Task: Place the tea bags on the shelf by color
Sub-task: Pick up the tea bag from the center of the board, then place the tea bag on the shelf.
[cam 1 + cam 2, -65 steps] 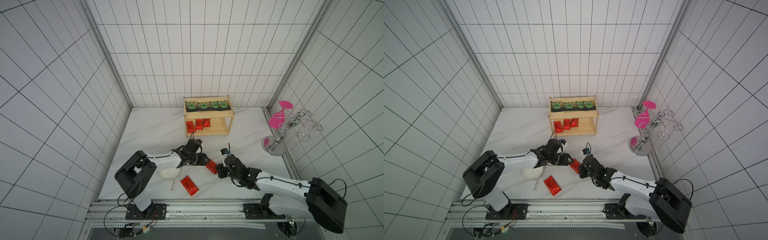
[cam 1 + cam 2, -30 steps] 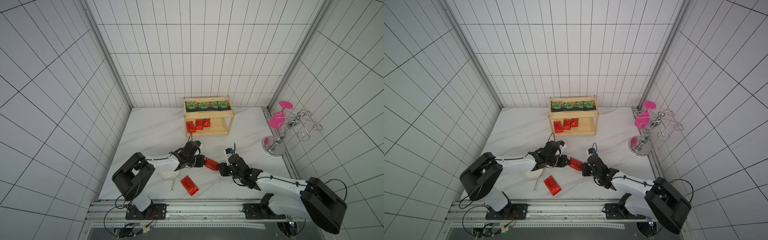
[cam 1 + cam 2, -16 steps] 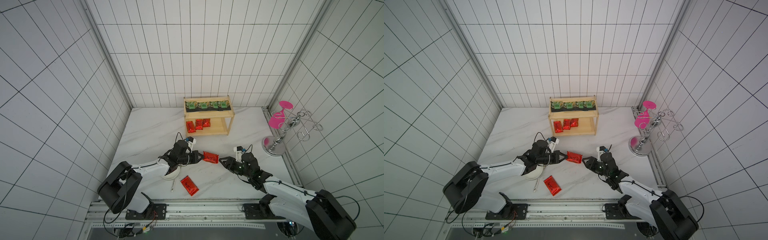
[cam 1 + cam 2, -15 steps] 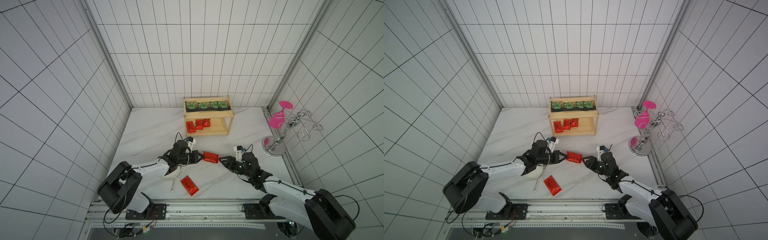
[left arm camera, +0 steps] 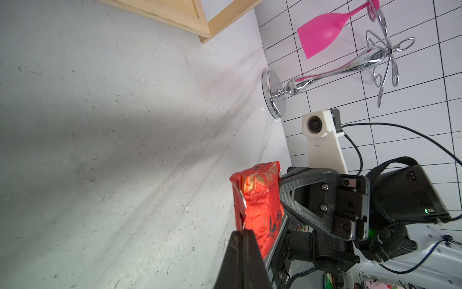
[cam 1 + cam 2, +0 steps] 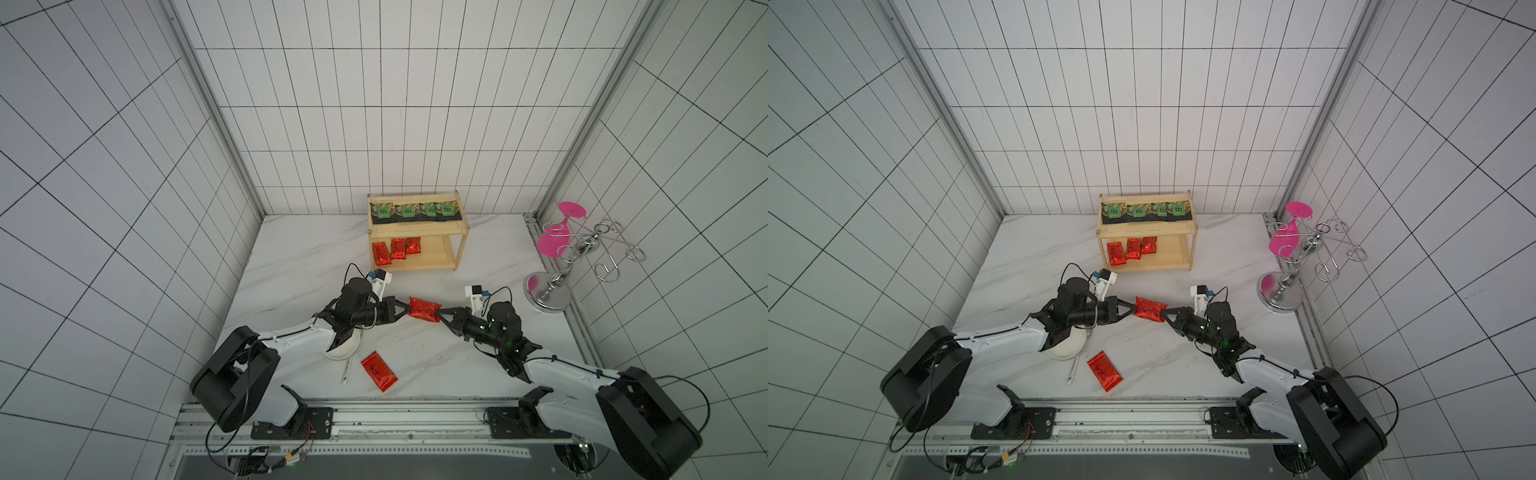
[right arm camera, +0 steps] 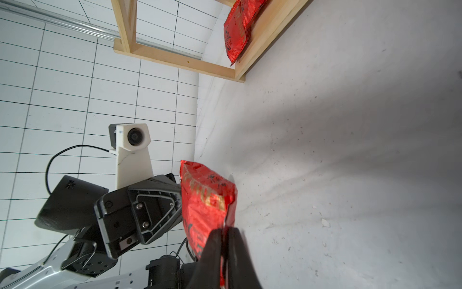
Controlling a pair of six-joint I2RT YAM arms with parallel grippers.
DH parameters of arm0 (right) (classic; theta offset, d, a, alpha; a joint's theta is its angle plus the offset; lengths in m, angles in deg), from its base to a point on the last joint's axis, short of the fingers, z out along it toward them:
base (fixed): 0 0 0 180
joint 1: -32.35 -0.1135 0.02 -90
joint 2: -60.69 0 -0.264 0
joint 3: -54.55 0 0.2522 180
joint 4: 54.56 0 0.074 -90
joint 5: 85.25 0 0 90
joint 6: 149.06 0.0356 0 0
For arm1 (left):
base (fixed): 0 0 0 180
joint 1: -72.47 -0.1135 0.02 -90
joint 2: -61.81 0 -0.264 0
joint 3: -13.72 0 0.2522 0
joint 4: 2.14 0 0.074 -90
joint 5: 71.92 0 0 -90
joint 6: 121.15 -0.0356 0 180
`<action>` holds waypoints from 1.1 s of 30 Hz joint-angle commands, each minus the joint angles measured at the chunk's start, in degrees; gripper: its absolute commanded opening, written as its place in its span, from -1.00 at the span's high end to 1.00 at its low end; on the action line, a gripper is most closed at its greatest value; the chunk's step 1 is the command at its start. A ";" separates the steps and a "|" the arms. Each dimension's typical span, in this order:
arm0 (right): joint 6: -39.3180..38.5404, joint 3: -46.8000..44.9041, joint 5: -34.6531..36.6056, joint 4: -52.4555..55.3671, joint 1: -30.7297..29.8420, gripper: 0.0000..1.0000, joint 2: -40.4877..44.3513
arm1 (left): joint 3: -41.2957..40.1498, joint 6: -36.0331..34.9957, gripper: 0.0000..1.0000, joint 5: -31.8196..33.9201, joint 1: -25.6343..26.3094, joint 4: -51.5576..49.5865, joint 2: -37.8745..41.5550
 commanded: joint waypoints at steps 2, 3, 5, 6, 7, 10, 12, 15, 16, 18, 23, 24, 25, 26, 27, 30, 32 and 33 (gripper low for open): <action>1.43 -1.76 -1.70 -3.99 0.58 1.00 0.29 | -0.69 0.31 1.00 -0.90 -0.19 1.68 1.39; 1.63 -1.72 -1.70 -3.86 0.57 1.00 0.51 | -0.73 0.31 1.00 -0.90 -0.15 1.65 1.48; 1.63 -1.17 -1.69 -2.40 0.58 1.00 1.03 | -0.57 0.08 1.00 -0.75 -0.25 1.33 1.66; 1.58 -0.75 -1.42 -1.27 0.58 1.00 1.30 | -0.28 -0.32 1.00 -0.64 -0.45 0.25 1.90; 1.60 -0.39 -0.57 0.02 0.57 1.00 1.58 | 0.22 -0.91 0.81 -0.43 -1.06 -1.40 2.27; 3.12 0.42 6.98 3.83 0.49 1.00 2.49 | 2.42 -3.80 0.04 0.86 -4.68 -10.72 5.87; 3.88 1.84 14.53 3.83 0.02 1.00 1.75 | 4.87 -7.69 -0.16 5.20 -7.50 -21.24 10.43; 5.11 5.04 27.38 -0.05 -1.58 1.00 -2.82 | 7.17 -8.80 -0.26 14.52 -9.07 -31.98 16.14; 5.37 6.18 30.45 -2.80 -2.15 1.00 -5.33 | 7.53 -8.81 -0.26 15.62 -9.39 -33.84 17.52; 5.95 9.22 36.89 -8.28 -3.38 1.00 -11.66 | 8.73 -8.87 -0.27 18.19 -10.15 -38.32 20.50; 5.41 18.67 51.75 -16.94 -6.11 1.00 -25.97 | 10.02 -10.78 -0.28 18.92 -15.50 -44.84 28.22; 4.51 20.54 54.19 -18.14 -6.70 1.00 -28.45 | 10.29 -11.24 -0.29 18.67 -16.55 -45.84 29.15; 3.58 22.61 57.32 -19.32 -7.50 1.00 -31.03 | 10.95 -12.13 -0.29 19.16 -16.91 -47.22 29.67; 2.90 24.69 60.21 -20.15 -8.21 1.00 -33.36 | 11.89 -13.05 -0.30 20.35 -16.60 -48.96 29.51; 2.15 26.55 62.15 -20.31 -8.60 1.00 -35.19 | 12.47 -13.35 -0.29 21.51 -16.04 -50.17 29.23; 2.44 32.25 66.43 -18.61 -8.83 1.00 -40.52 | 12.07 -13.50 -0.29 22.10 -14.82 -50.23 29.00; 3.51 35.11 69.37 -17.53 -8.78 1.00 -43.59 | 11.73 -13.40 -0.30 22.66 -14.39 -50.36 29.38; 3.60 36.12 70.63 -17.39 -8.74 1.00 -44.79 | 11.86 -13.48 -0.29 23.09 -14.04 -50.56 29.59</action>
